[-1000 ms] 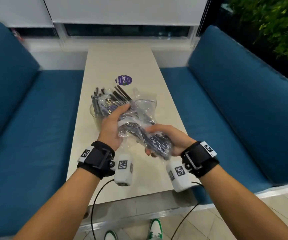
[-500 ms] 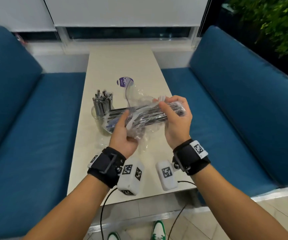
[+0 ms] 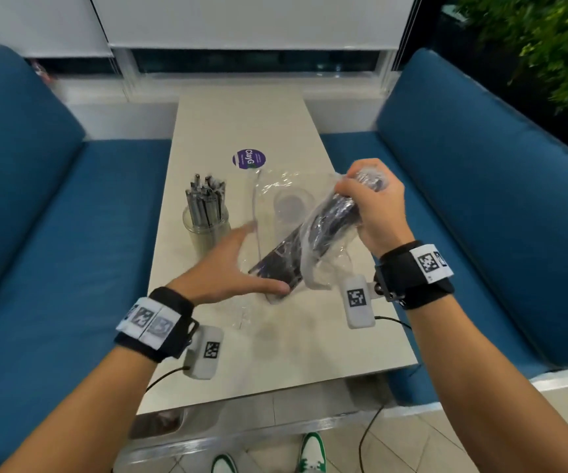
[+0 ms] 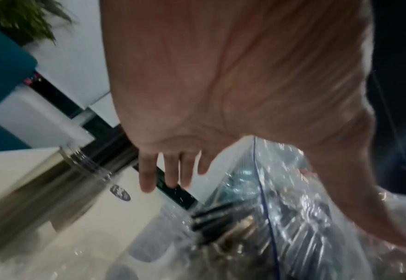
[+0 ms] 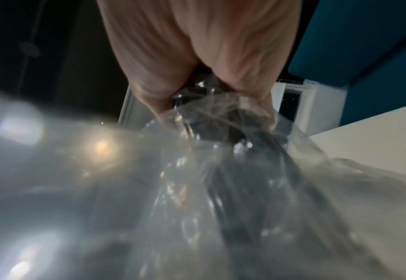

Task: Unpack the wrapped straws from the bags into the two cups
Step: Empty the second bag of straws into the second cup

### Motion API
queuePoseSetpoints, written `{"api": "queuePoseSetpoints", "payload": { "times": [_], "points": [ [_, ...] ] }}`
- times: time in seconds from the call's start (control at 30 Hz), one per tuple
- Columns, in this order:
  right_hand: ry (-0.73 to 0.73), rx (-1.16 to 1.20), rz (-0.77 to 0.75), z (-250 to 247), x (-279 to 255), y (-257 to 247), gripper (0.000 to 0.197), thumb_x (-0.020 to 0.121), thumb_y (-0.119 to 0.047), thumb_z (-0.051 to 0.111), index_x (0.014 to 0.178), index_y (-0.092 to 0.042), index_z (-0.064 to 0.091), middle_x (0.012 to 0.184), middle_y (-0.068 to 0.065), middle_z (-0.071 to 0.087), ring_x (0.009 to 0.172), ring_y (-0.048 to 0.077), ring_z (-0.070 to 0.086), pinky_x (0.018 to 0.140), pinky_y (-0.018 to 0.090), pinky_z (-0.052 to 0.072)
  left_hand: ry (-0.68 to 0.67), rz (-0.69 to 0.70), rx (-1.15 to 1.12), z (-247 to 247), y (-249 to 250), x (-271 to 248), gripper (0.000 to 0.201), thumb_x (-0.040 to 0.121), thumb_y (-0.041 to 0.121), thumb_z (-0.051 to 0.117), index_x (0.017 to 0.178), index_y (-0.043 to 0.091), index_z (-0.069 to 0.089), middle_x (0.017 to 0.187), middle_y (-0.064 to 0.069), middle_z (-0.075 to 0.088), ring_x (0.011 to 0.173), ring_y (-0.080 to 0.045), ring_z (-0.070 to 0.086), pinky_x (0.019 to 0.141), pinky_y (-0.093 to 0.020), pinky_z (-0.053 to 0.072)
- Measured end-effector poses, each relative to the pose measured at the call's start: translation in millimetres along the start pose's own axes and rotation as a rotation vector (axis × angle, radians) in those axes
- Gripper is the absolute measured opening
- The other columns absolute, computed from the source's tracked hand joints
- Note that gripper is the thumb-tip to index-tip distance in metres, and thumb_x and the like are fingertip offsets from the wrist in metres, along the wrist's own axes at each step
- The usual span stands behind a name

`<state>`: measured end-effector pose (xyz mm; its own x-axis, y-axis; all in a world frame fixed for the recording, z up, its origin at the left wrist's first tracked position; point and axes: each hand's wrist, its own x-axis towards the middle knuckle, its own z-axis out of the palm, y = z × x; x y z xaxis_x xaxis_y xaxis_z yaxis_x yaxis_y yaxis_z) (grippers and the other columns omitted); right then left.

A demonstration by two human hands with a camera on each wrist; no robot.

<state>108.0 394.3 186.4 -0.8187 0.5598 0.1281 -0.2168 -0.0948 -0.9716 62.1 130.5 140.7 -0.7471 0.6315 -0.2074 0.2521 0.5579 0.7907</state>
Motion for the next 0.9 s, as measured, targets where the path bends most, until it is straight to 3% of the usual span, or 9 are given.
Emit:
{"api": "queuePoseSetpoints", "payload": {
  "times": [0.07,0.13,0.23,0.4,0.47,0.57,0.7,0.83,0.9],
  "points": [
    [-0.119,-0.036,0.011,21,-7,0,0.027,0.076,0.006,0.075,0.081,-0.018,0.065,0.079,0.007,0.06,0.076,0.026,0.059,0.073,0.041,0.053,-0.105,0.052,-0.125,12,11,9,0.104,0.059,0.062,0.098,0.148,0.042,0.047,0.147,0.017,0.062,0.135,-0.006,0.058,0.119,-0.042,0.043],
    [-0.185,-0.087,-0.002,38,-14,0,0.027,0.081,0.01,0.072,0.085,-0.015,0.063,0.077,0.001,0.06,0.073,0.02,0.059,0.07,0.037,0.055,-0.052,0.114,-0.23,28,19,14,0.068,0.067,0.052,0.098,0.125,0.03,0.069,0.119,0.011,0.079,0.112,-0.008,0.074,0.104,-0.042,0.056],
    [-0.19,-0.135,-0.034,50,-14,1,0.027,0.083,0.012,0.069,0.088,-0.014,0.062,0.076,-0.001,0.058,0.066,0.015,0.056,0.065,0.032,0.052,0.055,0.183,-0.331,44,26,18,0.03,0.084,0.043,0.089,0.105,0.024,0.08,0.1,0.01,0.083,0.096,-0.006,0.077,0.091,-0.03,0.058],
    [-0.262,-0.079,0.058,54,-20,5,0.025,0.091,-0.002,0.074,0.112,-0.01,0.063,0.091,-0.001,0.064,0.075,0.009,0.062,0.068,0.026,0.054,0.186,0.098,-0.44,47,15,22,0.044,0.084,0.04,0.089,0.103,0.003,0.077,0.09,-0.01,0.082,0.084,-0.032,0.08,0.086,-0.052,0.063],
    [-0.396,-0.043,0.154,46,-18,9,0.053,0.091,-0.014,0.078,0.138,-0.012,0.053,0.116,0.004,0.066,0.097,0.01,0.068,0.081,0.028,0.057,0.199,0.08,-0.511,44,11,21,0.033,0.085,0.029,0.089,0.101,0.003,0.076,0.084,-0.009,0.081,0.071,-0.027,0.077,0.074,-0.042,0.061],
    [-0.551,-0.115,0.223,41,-23,21,0.095,0.078,-0.026,0.089,0.155,-0.022,0.034,0.144,0.008,0.06,0.128,0.023,0.064,0.106,0.048,0.054,0.252,0.074,-0.55,42,9,22,0.011,0.093,0.019,0.081,0.101,0.014,0.076,0.078,-0.005,0.079,0.062,-0.02,0.071,0.062,-0.038,0.056],
    [-0.418,-0.174,0.226,49,-37,37,0.074,0.077,-0.023,0.092,0.14,-0.014,0.053,0.124,0.01,0.074,0.113,0.027,0.073,0.103,0.05,0.057,0.264,0.064,-0.42,47,8,30,0.011,0.094,0.024,0.08,0.096,0.013,0.079,0.079,-0.004,0.079,0.071,-0.028,0.075,0.064,-0.043,0.061],
    [-0.286,-0.03,0.234,36,-22,34,0.055,0.076,-0.007,0.088,0.125,0.001,0.065,0.114,0.024,0.075,0.107,0.044,0.072,0.102,0.059,0.055,0.072,0.058,-0.401,48,14,32,0.031,0.084,0.04,0.09,0.084,0.013,0.076,0.073,0.002,0.075,0.065,-0.007,0.064,0.068,-0.024,0.049],
    [-0.237,0.0,0.186,28,-13,32,0.066,0.073,-0.003,0.088,0.132,-0.003,0.059,0.12,0.027,0.071,0.109,0.044,0.071,0.098,0.057,0.057,0.044,0.036,-0.378,47,17,39,0.036,0.08,0.042,0.093,0.09,0.011,0.078,0.08,0.0,0.079,0.07,-0.007,0.068,0.073,-0.025,0.051]
  ]
}}
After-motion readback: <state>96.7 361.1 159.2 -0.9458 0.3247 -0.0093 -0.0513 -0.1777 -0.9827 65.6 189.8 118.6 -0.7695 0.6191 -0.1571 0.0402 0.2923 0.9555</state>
